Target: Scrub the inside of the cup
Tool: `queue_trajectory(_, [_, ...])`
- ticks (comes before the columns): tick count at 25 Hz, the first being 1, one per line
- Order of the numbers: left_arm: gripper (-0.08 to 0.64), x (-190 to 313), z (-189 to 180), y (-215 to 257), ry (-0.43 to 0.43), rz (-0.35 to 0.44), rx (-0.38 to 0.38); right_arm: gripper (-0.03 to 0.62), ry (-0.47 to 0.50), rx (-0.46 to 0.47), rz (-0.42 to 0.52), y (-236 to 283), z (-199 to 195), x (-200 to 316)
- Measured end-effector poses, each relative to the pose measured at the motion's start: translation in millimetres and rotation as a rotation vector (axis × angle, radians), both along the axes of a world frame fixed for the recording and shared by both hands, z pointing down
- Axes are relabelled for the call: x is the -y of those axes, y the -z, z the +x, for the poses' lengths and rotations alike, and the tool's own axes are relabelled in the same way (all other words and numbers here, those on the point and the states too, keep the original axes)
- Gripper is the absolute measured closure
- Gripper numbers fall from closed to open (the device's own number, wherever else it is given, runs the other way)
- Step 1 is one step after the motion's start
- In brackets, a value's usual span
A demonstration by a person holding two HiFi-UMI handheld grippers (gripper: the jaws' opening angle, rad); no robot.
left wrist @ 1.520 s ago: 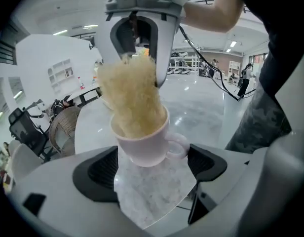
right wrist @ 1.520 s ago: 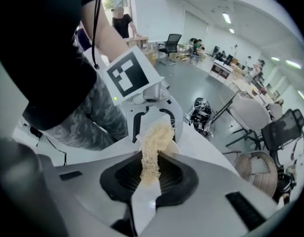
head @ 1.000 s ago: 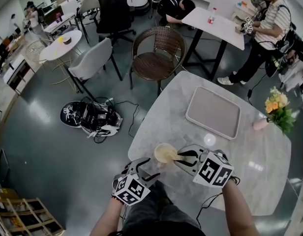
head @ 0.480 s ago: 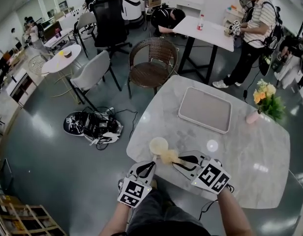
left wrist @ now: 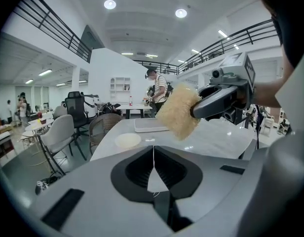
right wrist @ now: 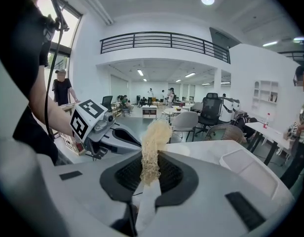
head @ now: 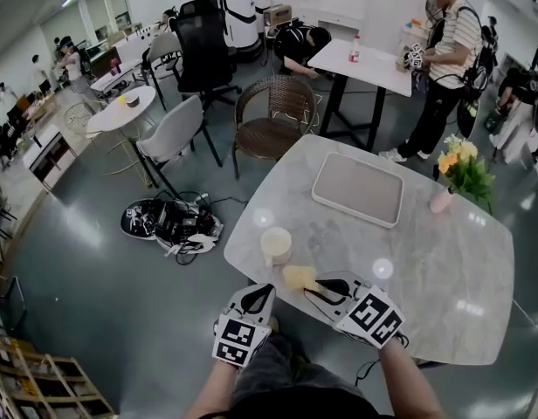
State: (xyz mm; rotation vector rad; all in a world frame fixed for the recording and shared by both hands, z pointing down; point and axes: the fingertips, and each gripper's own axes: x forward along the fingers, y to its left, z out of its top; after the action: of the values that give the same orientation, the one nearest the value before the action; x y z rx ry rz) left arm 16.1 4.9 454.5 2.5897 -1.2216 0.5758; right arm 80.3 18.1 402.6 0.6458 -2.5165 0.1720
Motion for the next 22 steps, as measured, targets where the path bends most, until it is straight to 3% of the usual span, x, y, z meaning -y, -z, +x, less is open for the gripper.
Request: queue_trajectory(22, [0.541,-44,3,18,0.039,0.023,0.017,0.529,0.010,0.016,0.032,7,9,-51])
